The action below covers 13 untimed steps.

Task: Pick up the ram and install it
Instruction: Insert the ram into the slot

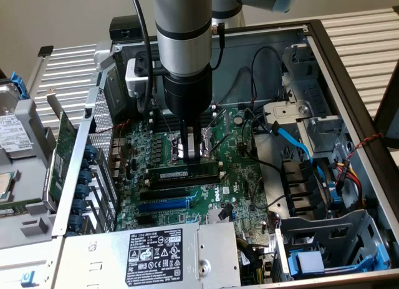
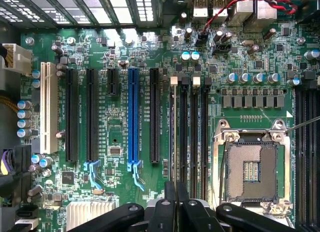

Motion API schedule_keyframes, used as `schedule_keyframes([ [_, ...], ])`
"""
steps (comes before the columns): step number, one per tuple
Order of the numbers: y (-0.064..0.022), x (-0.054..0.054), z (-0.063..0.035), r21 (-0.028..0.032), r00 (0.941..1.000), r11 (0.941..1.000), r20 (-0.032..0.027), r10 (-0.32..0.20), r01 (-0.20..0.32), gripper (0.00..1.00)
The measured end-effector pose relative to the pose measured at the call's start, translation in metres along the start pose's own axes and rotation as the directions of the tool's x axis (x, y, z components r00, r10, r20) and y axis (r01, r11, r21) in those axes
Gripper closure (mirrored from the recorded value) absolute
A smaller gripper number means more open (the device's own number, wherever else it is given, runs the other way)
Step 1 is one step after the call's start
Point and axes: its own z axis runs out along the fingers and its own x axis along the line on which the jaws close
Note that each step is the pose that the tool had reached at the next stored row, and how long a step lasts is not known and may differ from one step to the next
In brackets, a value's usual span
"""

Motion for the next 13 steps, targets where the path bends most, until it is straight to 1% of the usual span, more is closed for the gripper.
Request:
schedule_keyframes([
  [13,0.0007,-0.0003,0.0006,0.0005,1.0000,1.0000,-0.0001,-0.007,0.007,0.88],
])
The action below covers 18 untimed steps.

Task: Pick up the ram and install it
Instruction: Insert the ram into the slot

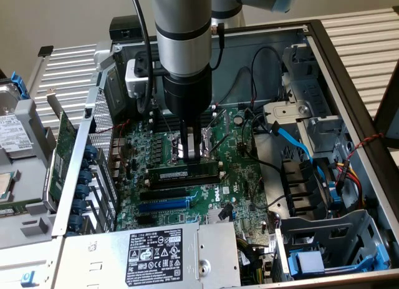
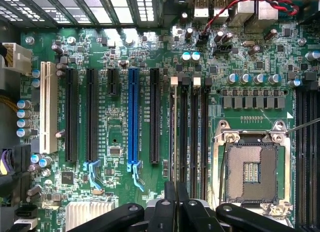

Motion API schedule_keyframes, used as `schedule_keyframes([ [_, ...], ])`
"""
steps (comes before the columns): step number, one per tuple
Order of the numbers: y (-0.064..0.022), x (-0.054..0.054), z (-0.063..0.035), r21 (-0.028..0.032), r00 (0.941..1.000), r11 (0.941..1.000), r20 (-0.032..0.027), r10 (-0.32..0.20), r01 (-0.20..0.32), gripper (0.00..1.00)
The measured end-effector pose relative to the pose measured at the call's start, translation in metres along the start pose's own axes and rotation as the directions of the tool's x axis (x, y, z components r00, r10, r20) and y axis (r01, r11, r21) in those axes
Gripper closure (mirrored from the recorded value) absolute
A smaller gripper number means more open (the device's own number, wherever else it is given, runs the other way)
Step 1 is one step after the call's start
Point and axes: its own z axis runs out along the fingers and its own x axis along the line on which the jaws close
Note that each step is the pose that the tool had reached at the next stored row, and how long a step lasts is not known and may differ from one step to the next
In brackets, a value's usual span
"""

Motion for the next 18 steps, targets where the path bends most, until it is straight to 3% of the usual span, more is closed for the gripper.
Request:
schedule_keyframes([
  [18,0.0001,-0.0001,0.0018,0.0002,0.9999,0.9999,-0.0001,-0.013,0.013,0.88],
])
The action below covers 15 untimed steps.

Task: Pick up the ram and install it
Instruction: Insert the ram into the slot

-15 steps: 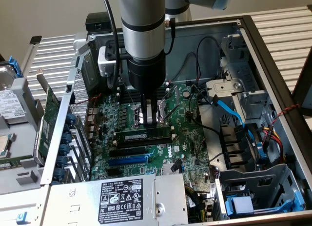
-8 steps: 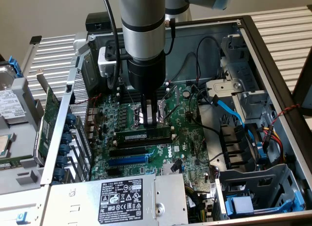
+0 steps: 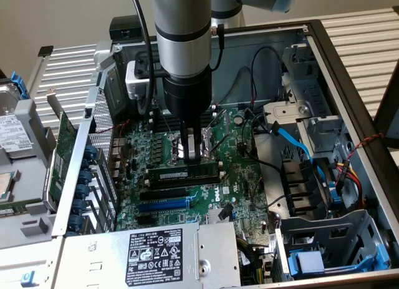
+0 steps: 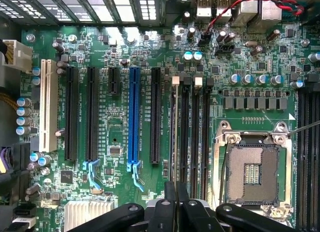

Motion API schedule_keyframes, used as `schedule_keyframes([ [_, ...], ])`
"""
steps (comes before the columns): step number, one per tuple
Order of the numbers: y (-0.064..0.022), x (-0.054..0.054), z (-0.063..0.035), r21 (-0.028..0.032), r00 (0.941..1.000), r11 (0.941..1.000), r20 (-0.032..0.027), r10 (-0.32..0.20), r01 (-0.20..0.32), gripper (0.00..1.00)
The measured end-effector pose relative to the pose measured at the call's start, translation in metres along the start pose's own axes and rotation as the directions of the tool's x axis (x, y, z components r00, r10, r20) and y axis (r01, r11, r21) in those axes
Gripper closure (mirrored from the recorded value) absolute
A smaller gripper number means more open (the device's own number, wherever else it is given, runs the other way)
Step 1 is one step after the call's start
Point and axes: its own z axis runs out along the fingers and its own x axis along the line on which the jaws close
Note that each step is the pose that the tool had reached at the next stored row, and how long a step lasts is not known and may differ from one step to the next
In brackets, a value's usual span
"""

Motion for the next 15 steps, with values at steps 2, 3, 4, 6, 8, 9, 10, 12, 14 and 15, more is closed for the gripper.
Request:
schedule_keyframes([
  [2,0.0000,0.0000,0.0000,0.0006,1.0000,1.0000,0.0000,-0.001,0.001,0.88],
  [3,0.0001,-0.0001,0.0001,0.0017,1.0000,1.0000,0.0002,-0.002,0.002,0.88],
  [4,0.0001,-0.0001,0.0001,0.0026,1.0000,1.0000,0.0003,-0.002,0.002,0.88],
  [6,0.0001,0.0000,0.0001,0.0047,1.0000,1.0000,0.0002,-0.003,0.003,0.88],
  [8,0.0000,0.0000,0.0001,0.0066,1.0000,1.0000,0.0003,-0.004,0.004,0.88],
  [9,0.0000,0.0000,0.0000,0.0075,1.0000,1.0000,0.0002,-0.004,0.004,0.88],
  [10,0.0000,0.0000,0.0000,0.0082,1.0000,1.0000,0.0002,-0.004,0.004,0.88],
  [12,0.0000,0.0000,0.0000,0.0090,1.0000,0.9999,0.0002,-0.005,0.005,0.88],
  [14,0.0000,0.0000,0.0000,0.0094,1.0000,0.9999,0.0002,-0.005,0.005,0.88],
  [15,0.0001,0.0000,0.0000,0.0096,1.0000,0.9999,0.0002,-0.005,0.005,0.88],
])
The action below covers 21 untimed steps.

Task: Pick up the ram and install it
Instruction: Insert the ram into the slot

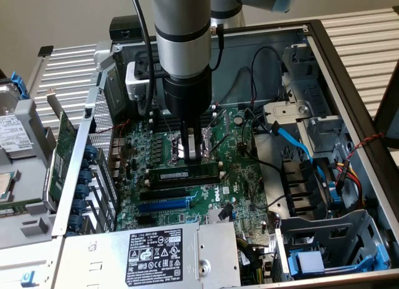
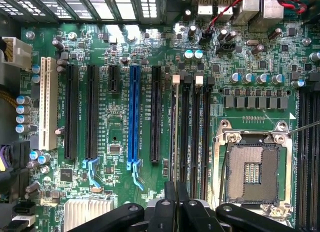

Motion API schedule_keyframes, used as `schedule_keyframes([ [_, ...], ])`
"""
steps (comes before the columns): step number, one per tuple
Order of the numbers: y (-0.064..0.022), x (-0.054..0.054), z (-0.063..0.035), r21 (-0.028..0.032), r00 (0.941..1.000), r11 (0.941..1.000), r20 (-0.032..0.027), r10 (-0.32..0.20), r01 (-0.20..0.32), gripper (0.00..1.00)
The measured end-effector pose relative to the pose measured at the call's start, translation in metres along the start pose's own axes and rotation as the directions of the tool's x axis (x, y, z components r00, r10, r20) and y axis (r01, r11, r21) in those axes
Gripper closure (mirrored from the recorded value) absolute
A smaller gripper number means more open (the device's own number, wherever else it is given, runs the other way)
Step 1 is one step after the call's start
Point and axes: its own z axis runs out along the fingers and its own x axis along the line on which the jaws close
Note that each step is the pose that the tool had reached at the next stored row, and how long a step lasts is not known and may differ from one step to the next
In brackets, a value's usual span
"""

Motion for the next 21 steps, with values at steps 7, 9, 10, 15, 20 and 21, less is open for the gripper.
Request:
schedule_keyframes([
  [7,0.0013,0.000,0.0001,0.0005,1.0000,1.0000,0.0000,0.000,0.000,0.80],
  [9,0.0018,0.000,0.0001,0.0005,1.0000,1.0000,0.0001,0.000,0.000,0.73],
  [10,0.0020,0.000,-0.0002,0.0004,1.0000,1.0000,0.0000,0.000,0.000,0.73],
  [15,0.0042,0.000,-0.0078,0.0005,1.0000,1.0000,0.0000,0.000,0.000,0.73],
  [20,0.0054,0.000,-0.0153,0.0005,1.0000,1.0000,0.0001,0.000,0.000,0.73],
  [21,0.0054,0.000,-0.0160,0.0005,1.0000,1.0000,0.0001,0.000,0.000,0.73],
])
